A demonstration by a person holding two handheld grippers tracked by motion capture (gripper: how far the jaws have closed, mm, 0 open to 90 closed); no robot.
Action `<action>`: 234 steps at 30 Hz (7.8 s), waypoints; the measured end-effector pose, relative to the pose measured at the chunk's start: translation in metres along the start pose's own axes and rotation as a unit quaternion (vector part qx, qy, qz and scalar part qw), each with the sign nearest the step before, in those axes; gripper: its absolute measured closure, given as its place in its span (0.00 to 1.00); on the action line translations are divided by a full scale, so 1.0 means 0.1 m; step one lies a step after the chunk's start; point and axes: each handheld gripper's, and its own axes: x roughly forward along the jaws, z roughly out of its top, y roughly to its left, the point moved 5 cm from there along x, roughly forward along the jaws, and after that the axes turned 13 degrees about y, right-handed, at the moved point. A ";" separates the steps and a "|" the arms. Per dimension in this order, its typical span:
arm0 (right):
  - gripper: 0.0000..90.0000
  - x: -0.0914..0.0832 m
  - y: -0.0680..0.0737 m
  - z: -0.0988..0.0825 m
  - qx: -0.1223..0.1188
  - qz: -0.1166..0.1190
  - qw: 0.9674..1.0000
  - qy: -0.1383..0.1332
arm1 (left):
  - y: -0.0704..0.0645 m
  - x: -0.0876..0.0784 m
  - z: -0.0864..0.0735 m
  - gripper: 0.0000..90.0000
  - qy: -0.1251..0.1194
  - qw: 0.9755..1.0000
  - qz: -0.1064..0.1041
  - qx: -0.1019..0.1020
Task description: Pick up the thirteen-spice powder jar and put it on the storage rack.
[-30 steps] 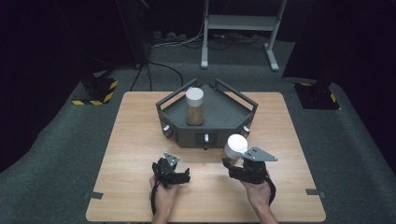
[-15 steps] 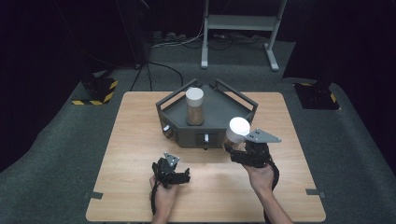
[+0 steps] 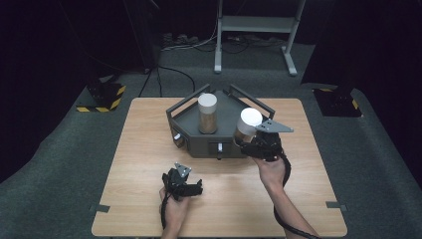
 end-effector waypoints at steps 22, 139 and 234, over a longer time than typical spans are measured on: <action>0.34 0.43 -0.06 0.37 0.017 -0.044 0.998 0.032 | 0.00 0.00 0.00 0.05 0.000 1.000 0.000 0.001; 0.12 0.02 -0.34 -0.20 0.020 -0.016 0.999 0.041 | 0.00 0.01 0.01 0.04 0.000 1.000 -0.003 0.004; 0.14 0.42 -0.37 -1.23 0.110 -0.052 0.984 0.127 | 0.00 0.01 0.02 0.04 0.001 1.000 -0.002 0.005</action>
